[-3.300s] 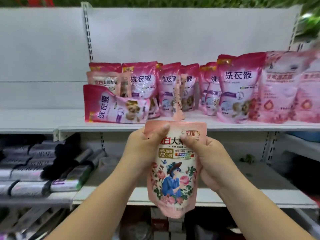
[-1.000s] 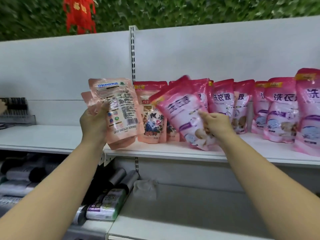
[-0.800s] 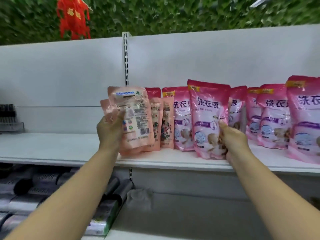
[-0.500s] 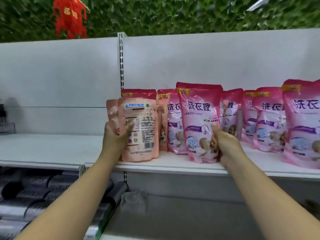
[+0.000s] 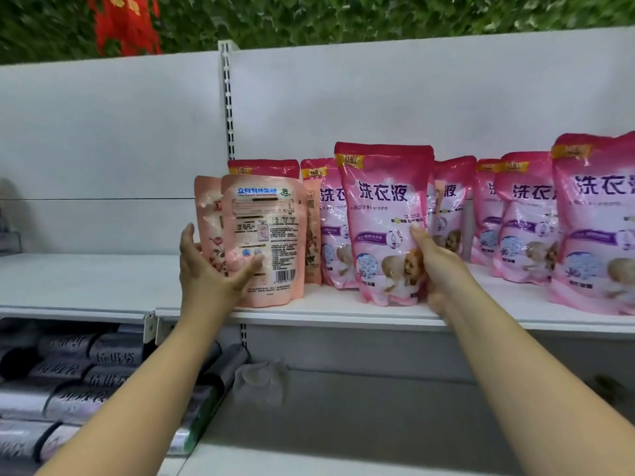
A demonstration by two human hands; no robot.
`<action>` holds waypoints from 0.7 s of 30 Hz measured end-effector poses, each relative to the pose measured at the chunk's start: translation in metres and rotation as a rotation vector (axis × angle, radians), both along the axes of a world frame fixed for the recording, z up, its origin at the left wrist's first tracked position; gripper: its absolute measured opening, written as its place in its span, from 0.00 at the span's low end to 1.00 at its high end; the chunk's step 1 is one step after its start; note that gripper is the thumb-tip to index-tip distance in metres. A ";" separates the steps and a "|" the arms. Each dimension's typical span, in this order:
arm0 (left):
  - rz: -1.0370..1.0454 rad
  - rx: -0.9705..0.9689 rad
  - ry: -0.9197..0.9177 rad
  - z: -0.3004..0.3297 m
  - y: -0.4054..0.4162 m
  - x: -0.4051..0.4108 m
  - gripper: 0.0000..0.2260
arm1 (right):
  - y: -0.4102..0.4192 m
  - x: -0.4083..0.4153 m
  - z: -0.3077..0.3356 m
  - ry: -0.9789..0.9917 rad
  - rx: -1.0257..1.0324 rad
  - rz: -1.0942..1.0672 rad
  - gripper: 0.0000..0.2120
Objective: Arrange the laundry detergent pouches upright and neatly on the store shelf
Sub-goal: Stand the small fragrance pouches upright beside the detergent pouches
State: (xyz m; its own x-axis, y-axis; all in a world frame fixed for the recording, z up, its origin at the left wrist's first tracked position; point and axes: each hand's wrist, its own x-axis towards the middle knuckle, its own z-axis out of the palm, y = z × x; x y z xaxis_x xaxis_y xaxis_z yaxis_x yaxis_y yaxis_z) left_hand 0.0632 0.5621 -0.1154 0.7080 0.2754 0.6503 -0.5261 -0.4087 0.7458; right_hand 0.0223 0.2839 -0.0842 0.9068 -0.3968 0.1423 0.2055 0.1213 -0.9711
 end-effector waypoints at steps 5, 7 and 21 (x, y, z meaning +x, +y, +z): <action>0.102 0.000 -0.011 0.002 -0.006 -0.012 0.51 | 0.002 -0.005 0.002 -0.020 -0.006 0.014 0.17; 0.156 -0.014 -0.135 0.001 -0.012 -0.030 0.46 | 0.002 -0.005 0.000 -0.038 -0.021 0.006 0.17; -0.547 0.048 0.261 0.028 -0.177 -0.049 0.30 | -0.028 -0.041 0.001 -0.187 -0.101 0.028 0.10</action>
State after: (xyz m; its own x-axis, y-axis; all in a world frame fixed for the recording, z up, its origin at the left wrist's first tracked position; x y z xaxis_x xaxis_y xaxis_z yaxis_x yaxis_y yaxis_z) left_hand 0.0142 0.3847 -0.0871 0.8764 -0.1983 0.4387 -0.4713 -0.1671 0.8660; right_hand -0.0187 0.2560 -0.0827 0.8712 -0.3472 0.3471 0.3813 0.0332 -0.9239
